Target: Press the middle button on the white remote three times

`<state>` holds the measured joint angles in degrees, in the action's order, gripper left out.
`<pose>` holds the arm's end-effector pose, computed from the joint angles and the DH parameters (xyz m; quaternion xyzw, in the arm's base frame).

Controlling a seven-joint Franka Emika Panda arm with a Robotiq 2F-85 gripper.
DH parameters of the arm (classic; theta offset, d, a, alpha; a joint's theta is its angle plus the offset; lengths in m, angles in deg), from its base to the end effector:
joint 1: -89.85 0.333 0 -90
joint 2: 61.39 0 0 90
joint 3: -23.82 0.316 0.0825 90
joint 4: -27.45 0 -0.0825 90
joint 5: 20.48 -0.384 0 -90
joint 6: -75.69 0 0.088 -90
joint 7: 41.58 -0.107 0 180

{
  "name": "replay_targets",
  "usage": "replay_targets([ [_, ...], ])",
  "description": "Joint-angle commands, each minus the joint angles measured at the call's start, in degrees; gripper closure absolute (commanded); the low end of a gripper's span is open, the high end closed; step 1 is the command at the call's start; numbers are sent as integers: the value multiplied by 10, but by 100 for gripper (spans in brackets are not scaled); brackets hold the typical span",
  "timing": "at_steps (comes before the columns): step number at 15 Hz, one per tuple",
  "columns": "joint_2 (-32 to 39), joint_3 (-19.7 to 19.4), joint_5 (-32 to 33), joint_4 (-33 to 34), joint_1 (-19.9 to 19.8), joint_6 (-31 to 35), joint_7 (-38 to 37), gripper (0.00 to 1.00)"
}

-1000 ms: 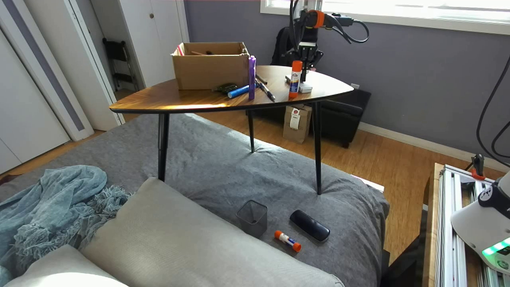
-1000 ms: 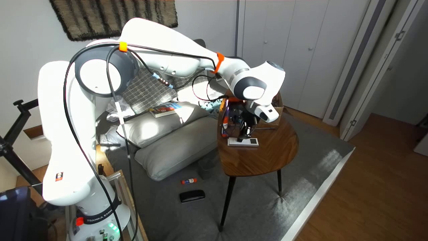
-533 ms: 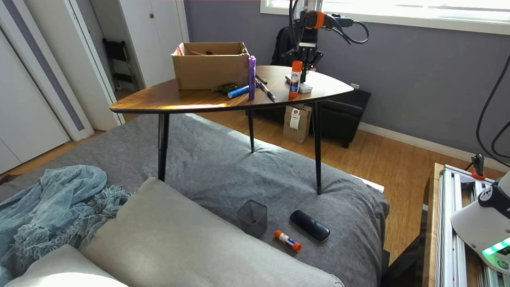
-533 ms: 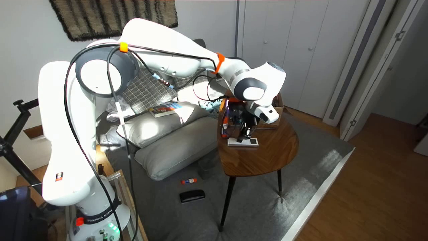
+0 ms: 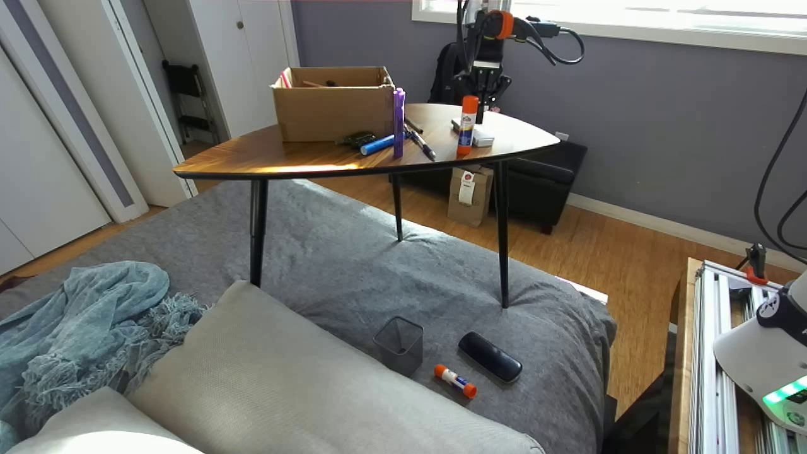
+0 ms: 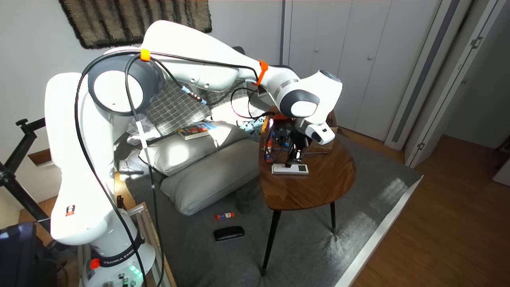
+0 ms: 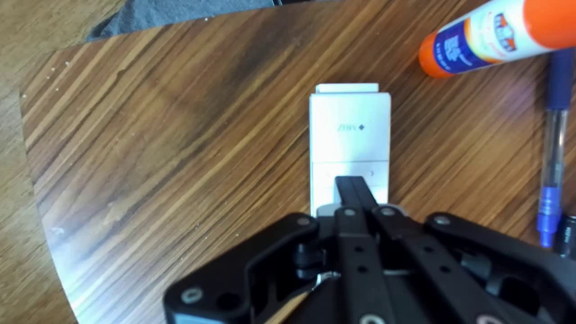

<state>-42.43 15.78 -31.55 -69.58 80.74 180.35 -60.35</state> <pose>0.6065 -0.1631 0.3912 -0.9344 0.3363 0.0972 0.0662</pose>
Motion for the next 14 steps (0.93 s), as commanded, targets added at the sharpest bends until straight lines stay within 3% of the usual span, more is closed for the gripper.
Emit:
replay_targets([
  [1,-32,-6,8,-2,1,-6,10,100],
  [6,-102,-9,47,-51,12,30,4,100],
  [14,-263,6,142,-219,24,107,-27,100],
])
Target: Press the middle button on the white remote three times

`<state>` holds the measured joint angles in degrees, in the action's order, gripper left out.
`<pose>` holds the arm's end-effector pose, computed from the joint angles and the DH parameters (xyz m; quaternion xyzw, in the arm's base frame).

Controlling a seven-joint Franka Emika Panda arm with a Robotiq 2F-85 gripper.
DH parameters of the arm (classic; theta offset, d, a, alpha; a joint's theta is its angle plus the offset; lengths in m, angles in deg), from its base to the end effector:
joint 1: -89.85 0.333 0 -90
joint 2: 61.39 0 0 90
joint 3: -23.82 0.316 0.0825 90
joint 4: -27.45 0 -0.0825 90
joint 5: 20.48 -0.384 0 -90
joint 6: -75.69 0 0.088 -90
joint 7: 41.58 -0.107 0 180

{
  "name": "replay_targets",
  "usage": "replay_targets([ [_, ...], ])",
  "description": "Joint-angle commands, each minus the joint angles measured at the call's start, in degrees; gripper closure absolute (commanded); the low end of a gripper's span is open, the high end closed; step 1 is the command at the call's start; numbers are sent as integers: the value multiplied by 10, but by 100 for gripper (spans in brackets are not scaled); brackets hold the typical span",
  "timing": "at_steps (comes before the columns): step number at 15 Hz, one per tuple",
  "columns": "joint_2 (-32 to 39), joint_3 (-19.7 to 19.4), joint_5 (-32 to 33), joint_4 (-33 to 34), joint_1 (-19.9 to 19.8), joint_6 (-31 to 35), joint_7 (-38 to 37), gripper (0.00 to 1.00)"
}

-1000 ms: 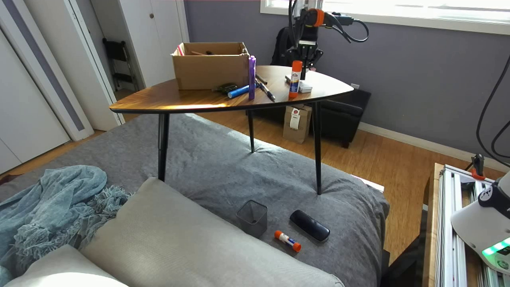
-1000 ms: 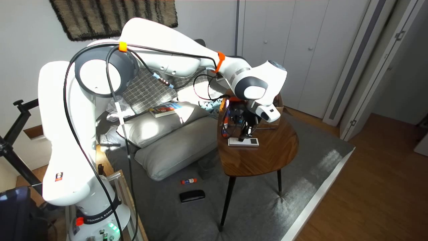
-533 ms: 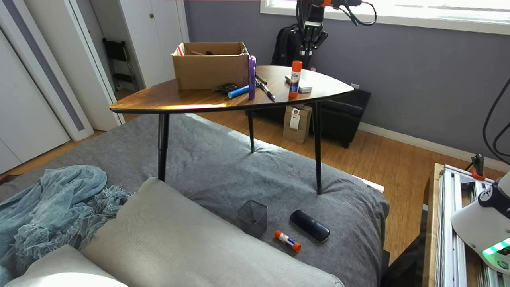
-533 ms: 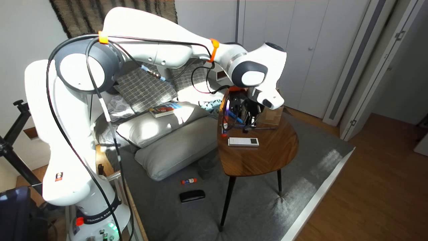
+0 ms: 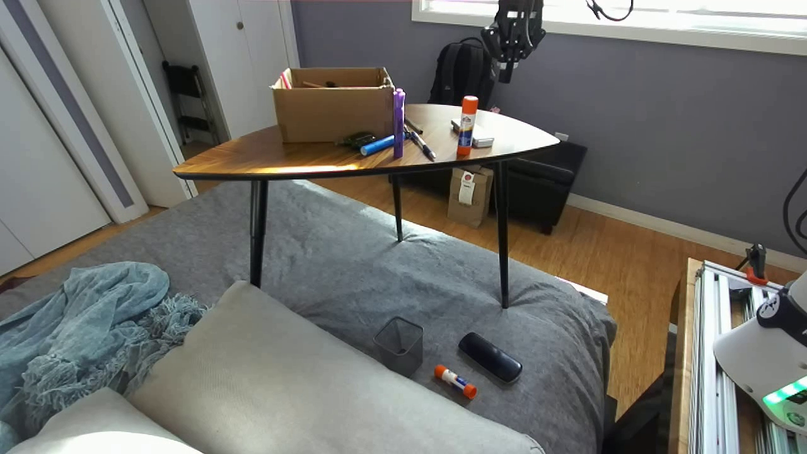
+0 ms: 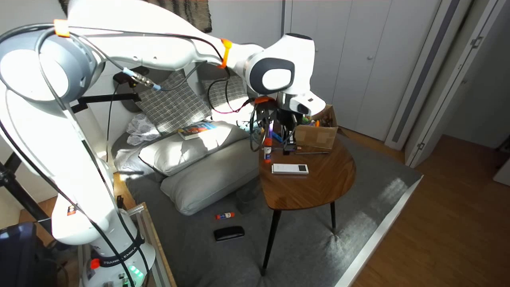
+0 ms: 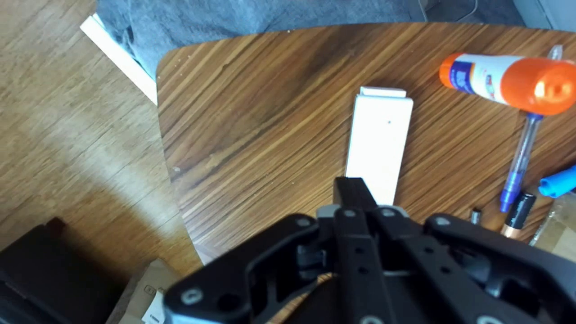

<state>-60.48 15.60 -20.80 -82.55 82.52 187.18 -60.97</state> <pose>0.5442 -0.1507 0.4817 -0.9536 0.3012 -0.0051 0.0016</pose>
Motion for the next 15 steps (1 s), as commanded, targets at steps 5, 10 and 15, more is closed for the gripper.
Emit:
replay_targets([
  [5,-172,26,61,-163,-5,64,-44,100],
  [10,-248,37,65,-197,-19,67,-51,54],
  [15,-298,39,69,-199,-47,66,-52,18],
])
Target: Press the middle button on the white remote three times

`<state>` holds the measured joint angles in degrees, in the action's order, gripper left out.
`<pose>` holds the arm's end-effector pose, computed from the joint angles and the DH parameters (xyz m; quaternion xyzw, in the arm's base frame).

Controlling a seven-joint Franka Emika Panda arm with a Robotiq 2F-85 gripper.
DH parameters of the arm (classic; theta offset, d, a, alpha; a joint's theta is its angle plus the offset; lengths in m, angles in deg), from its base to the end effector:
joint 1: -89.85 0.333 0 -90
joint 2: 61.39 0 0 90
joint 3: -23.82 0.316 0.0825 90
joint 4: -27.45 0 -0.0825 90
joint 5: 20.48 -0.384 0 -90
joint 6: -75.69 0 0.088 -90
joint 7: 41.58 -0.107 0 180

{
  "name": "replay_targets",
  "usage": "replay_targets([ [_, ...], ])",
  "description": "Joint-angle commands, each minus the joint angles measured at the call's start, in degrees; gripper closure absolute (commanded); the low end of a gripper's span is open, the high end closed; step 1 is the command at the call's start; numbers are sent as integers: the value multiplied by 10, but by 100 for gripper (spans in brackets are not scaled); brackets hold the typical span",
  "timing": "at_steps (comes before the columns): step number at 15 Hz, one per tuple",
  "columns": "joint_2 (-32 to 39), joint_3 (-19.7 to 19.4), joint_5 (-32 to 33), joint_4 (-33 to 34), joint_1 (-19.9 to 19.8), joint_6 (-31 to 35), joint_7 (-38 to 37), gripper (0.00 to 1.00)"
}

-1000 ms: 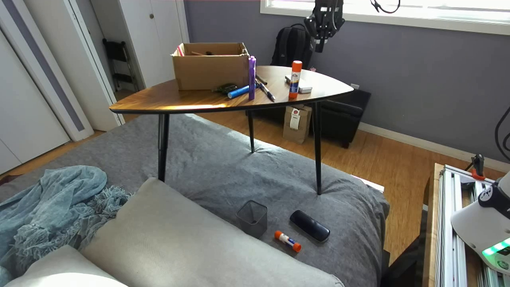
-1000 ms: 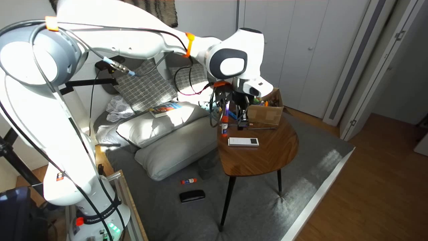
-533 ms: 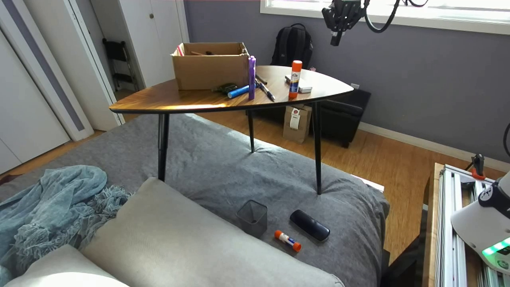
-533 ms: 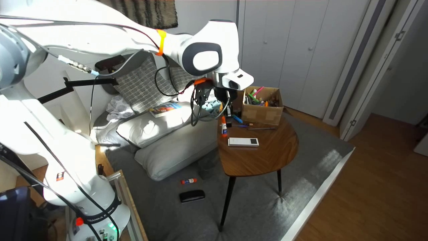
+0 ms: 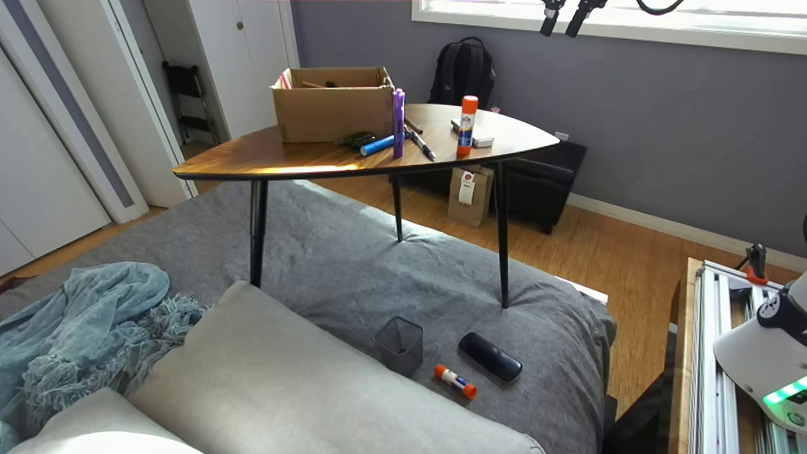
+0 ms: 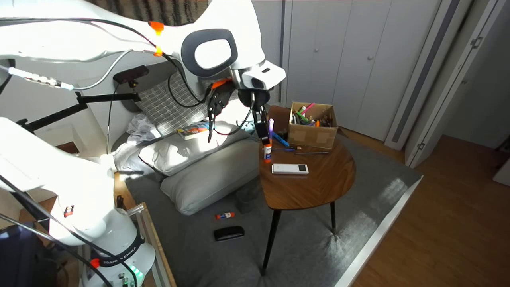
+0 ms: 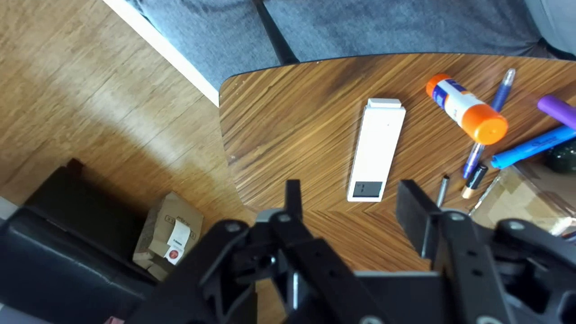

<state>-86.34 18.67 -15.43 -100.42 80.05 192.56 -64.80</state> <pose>0.4283 -0.1247 0.5654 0.9433 -0.3085 0.1222 0.0133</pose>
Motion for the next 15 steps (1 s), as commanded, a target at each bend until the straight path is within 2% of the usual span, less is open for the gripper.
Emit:
replay_targets([
  [1,-44,9,16,-18,-28,8,-14,12],
  [2,-17,6,-3,1,-19,-1,3,5],
  [3,-22,5,-3,1,-22,-2,5,22],
  [6,-18,7,-3,1,-22,-2,5,5],
  [15,-15,7,-2,1,-21,-2,5,5],
])
